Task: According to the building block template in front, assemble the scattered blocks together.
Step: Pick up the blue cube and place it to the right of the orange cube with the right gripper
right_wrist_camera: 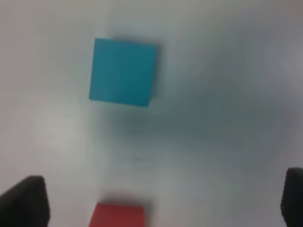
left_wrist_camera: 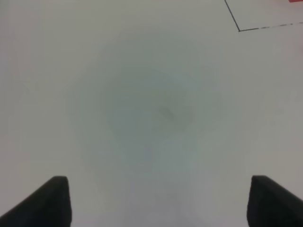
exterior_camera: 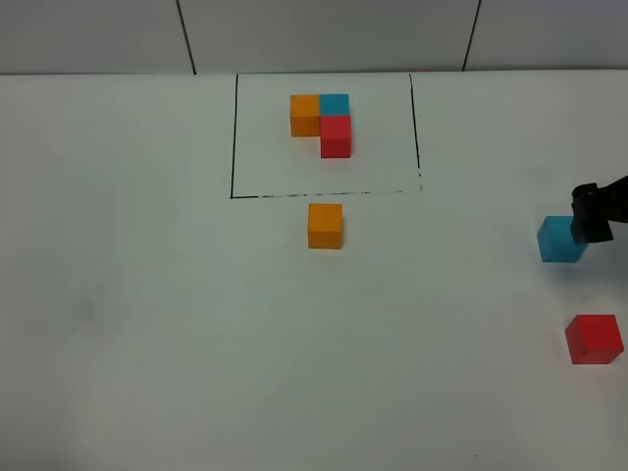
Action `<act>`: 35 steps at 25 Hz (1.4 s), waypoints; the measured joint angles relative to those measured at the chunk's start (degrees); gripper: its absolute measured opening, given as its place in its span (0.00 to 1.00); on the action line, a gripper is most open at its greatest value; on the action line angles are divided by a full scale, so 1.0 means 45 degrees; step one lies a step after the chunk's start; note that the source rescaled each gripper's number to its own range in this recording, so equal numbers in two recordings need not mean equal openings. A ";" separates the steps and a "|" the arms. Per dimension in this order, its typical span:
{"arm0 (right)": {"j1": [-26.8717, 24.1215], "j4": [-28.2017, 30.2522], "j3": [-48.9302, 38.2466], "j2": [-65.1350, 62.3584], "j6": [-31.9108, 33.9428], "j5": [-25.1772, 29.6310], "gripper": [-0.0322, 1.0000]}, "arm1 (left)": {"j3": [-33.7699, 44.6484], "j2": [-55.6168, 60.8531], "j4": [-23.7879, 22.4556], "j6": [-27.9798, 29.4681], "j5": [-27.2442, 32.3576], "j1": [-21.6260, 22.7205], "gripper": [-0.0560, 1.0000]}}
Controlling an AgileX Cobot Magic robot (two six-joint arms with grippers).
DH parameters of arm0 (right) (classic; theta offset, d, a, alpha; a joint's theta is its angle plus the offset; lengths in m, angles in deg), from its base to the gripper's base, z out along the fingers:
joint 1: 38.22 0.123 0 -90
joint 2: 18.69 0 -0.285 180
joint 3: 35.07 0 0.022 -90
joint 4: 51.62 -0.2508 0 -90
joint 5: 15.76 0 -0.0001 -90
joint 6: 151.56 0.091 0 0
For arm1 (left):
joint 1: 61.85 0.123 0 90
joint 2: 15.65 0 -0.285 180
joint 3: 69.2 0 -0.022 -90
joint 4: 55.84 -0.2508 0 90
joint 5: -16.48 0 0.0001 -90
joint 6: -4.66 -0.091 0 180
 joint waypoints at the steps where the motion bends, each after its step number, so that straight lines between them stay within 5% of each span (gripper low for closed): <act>1: 0.0000 -0.0103 0.0180 0.0317 -0.0012 -0.0030 1.00 | 0.0000 0.0000 0.0000 0.0000 0.0000 0.0000 0.74; 12: 0.0785 -0.1499 0.1613 0.2781 -0.0450 -0.0521 1.00 | 0.0000 0.0000 0.0000 0.0000 0.0000 0.0000 0.73; 35: 0.0867 -0.0287 0.1760 0.4480 0.1187 -0.1222 0.86 | 0.0000 0.0000 0.0000 0.0000 0.0000 0.0000 0.73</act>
